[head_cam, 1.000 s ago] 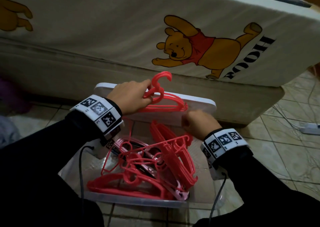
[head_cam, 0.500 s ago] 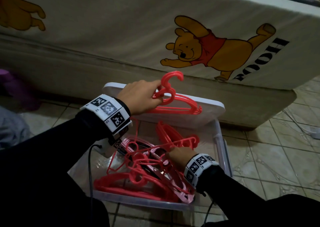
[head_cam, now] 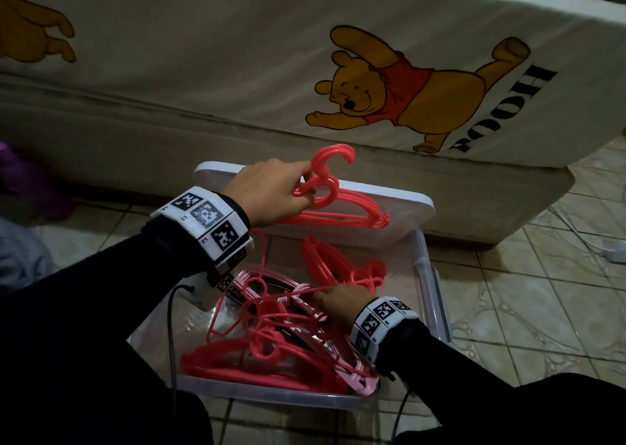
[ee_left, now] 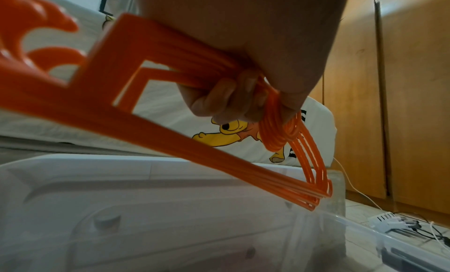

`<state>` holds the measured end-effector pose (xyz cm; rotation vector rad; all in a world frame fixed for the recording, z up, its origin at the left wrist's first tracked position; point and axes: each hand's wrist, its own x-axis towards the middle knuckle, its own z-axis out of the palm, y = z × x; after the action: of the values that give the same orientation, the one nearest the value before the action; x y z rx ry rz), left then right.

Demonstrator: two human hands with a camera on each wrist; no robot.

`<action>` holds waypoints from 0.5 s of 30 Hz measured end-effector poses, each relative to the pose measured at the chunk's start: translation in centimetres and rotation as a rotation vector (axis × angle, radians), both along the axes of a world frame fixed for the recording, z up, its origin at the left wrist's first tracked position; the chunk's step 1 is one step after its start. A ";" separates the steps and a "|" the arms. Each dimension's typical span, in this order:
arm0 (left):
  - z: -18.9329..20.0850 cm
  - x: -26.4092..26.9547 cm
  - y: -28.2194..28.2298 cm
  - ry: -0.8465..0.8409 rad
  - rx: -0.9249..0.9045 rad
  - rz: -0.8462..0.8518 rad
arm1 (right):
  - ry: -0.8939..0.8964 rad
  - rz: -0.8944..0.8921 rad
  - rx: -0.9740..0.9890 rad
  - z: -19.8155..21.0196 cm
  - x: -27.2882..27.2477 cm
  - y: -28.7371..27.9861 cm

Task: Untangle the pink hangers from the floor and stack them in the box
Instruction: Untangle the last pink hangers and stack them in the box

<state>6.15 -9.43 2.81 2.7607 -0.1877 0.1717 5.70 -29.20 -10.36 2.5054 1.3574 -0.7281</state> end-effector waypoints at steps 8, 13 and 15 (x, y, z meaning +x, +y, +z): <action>0.3 -0.1 0.2 0.009 0.012 0.002 | -0.132 -0.031 -0.013 2.2 1.0 0.5; 0.5 -0.3 0.2 -0.001 0.007 0.001 | -0.107 -0.186 0.165 4.0 2.1 0.1; 0.5 -0.3 0.2 -0.005 0.005 0.005 | -0.091 -0.225 0.159 4.1 2.3 0.0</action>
<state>5.85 -9.21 3.30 2.7663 -0.1828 0.1796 7.98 -29.16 -6.21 2.8123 1.1574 -0.5567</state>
